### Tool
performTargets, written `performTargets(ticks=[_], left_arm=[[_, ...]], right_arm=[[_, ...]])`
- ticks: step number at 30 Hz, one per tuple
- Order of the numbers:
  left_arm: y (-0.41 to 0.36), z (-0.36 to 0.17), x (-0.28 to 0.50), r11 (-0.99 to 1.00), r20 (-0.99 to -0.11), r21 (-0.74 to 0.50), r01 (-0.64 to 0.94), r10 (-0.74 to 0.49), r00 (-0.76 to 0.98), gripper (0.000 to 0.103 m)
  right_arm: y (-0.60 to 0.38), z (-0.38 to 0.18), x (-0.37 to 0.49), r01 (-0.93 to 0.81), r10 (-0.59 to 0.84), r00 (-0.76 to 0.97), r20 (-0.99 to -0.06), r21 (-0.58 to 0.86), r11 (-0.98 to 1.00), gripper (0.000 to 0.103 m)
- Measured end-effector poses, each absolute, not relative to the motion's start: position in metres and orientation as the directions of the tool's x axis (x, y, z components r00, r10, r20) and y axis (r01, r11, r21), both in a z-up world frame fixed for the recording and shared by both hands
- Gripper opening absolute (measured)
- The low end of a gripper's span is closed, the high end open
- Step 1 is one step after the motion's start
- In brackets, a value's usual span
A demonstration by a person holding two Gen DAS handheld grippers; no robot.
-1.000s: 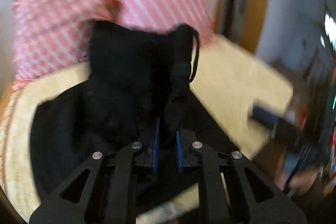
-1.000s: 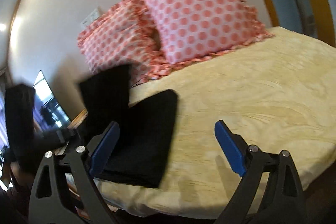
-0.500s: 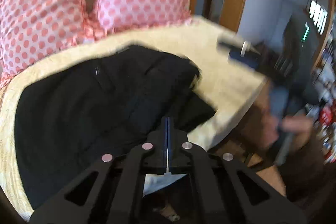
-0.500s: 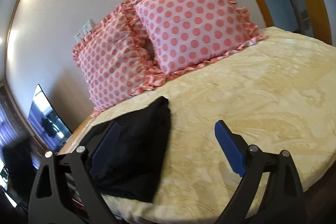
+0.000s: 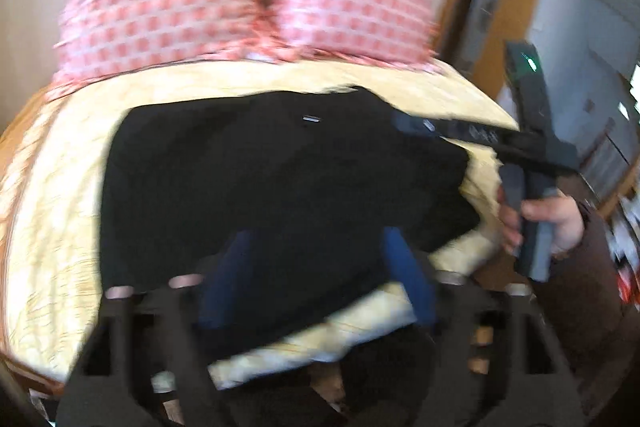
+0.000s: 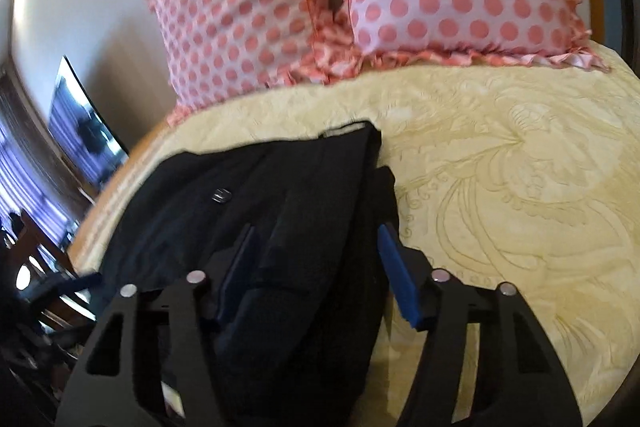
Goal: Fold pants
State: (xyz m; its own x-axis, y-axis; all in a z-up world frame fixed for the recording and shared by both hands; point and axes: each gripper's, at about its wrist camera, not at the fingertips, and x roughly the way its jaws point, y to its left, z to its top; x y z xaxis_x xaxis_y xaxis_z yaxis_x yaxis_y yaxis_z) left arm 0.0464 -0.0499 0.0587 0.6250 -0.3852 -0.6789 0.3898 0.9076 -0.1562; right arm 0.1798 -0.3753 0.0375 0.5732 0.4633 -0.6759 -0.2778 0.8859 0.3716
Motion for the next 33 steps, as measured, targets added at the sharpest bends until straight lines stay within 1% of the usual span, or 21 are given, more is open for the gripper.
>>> performTargets(ticks=[1,3,4,5,7,8,12,14,16,17,18,19,20,21,22,25,27,29,31,32,33], left_arm=[[-0.044,0.058,0.05,0.911,-0.681,-0.168,0.376,-0.383,0.624,0.076],[-0.034,0.057,0.057,0.917,-0.682,-0.191,0.351,-0.381,0.624,0.076],[-0.031,0.056,0.061,0.919,-0.682,-0.194,0.343,-0.378,0.626,0.076],[-0.029,0.056,0.062,0.922,-0.684,-0.192,0.337,-0.372,0.628,0.076],[-0.025,0.056,0.065,0.927,-0.684,-0.189,0.325,-0.361,0.633,0.076],[-0.023,0.055,0.067,0.929,-0.684,-0.189,0.319,-0.358,0.635,0.076],[-0.01,0.054,0.073,0.938,-0.682,-0.2,0.285,-0.342,0.646,0.076],[-0.002,0.052,0.076,0.943,-0.684,-0.205,0.262,-0.329,0.651,0.077],[0.005,0.051,0.081,0.946,-0.688,-0.211,0.245,-0.321,0.651,0.077],[0.009,0.05,0.084,0.948,-0.692,-0.217,0.234,-0.318,0.648,0.077],[0.015,0.05,0.087,0.949,-0.697,-0.223,0.222,-0.314,0.645,0.077],[0.02,0.051,0.09,0.952,-0.699,-0.226,0.208,-0.307,0.646,0.078],[0.026,0.053,0.094,0.954,-0.698,-0.229,0.196,-0.301,0.65,0.082],[0.032,0.054,0.097,0.956,-0.697,-0.23,0.18,-0.291,0.655,0.084],[0.041,0.056,0.103,0.96,-0.698,-0.234,0.156,-0.277,0.66,0.086],[0.06,0.052,0.126,0.964,-0.724,-0.247,0.103,-0.254,0.642,0.086],[0.068,0.044,0.142,0.962,-0.752,-0.263,0.079,-0.255,0.607,0.086],[0.073,0.033,0.158,0.96,-0.784,-0.275,0.048,-0.254,0.567,0.086],[0.074,0.024,0.169,0.951,-0.799,-0.305,0.048,-0.283,0.531,0.086],[0.073,0.023,0.171,0.951,-0.795,-0.303,0.054,-0.284,0.536,0.087],[0.071,0.024,0.173,0.953,-0.794,-0.295,0.064,-0.282,0.538,0.086]], right_arm=[[-0.374,0.035,0.183,-0.277,0.46,0.565,-0.685,0.367,0.888,0.057],[-0.371,0.031,0.185,-0.288,0.471,0.554,-0.686,0.373,0.882,0.046],[-0.371,0.032,0.184,-0.304,0.483,0.549,-0.682,0.376,0.875,0.031],[-0.369,0.034,0.181,-0.323,0.499,0.547,-0.672,0.381,0.867,0.024],[-0.369,0.04,0.173,-0.331,0.491,0.57,-0.659,0.362,0.871,0.014],[-0.372,0.044,0.169,-0.33,0.501,0.576,-0.646,0.377,0.865,0.011],[-0.392,0.061,0.143,-0.307,0.578,0.599,-0.555,0.507,0.805,0.009],[-0.395,0.052,0.136,-0.259,0.541,0.605,-0.583,0.499,0.827,0.009],[-0.391,0.038,0.139,-0.224,0.491,0.59,-0.641,0.455,0.862,0.01],[-0.39,0.03,0.141,-0.206,0.475,0.575,-0.666,0.443,0.872,0.013],[-0.39,0.027,0.143,-0.193,0.466,0.571,-0.676,0.441,0.877,0.023],[-0.392,0.03,0.143,-0.173,0.451,0.577,-0.68,0.438,0.882,0.047],[-0.395,0.035,0.143,-0.158,0.44,0.589,-0.678,0.437,0.885,0.079],[-0.4,0.042,0.144,-0.152,0.428,0.612,-0.664,0.433,0.889,0.089],[-0.403,0.048,0.146,-0.159,0.423,0.634,-0.647,0.427,0.89,0.092],[-0.407,0.049,0.168,-0.159,0.433,0.615,-0.658,0.435,0.886,0.09],[-0.408,0.039,0.185,-0.15,0.464,0.573,-0.675,0.471,0.869,0.084],[-0.406,0.025,0.199,-0.142,0.497,0.52,-0.695,0.503,0.852,0.07],[-0.405,0.02,0.201,-0.163,0.524,0.517,-0.677,0.524,0.836,0.066],[-0.402,0.019,0.202,-0.174,0.53,0.508,-0.679,0.522,0.835,0.061],[-0.4,0.019,0.202,-0.182,0.531,0.506,-0.68,0.518,0.836,0.06]])
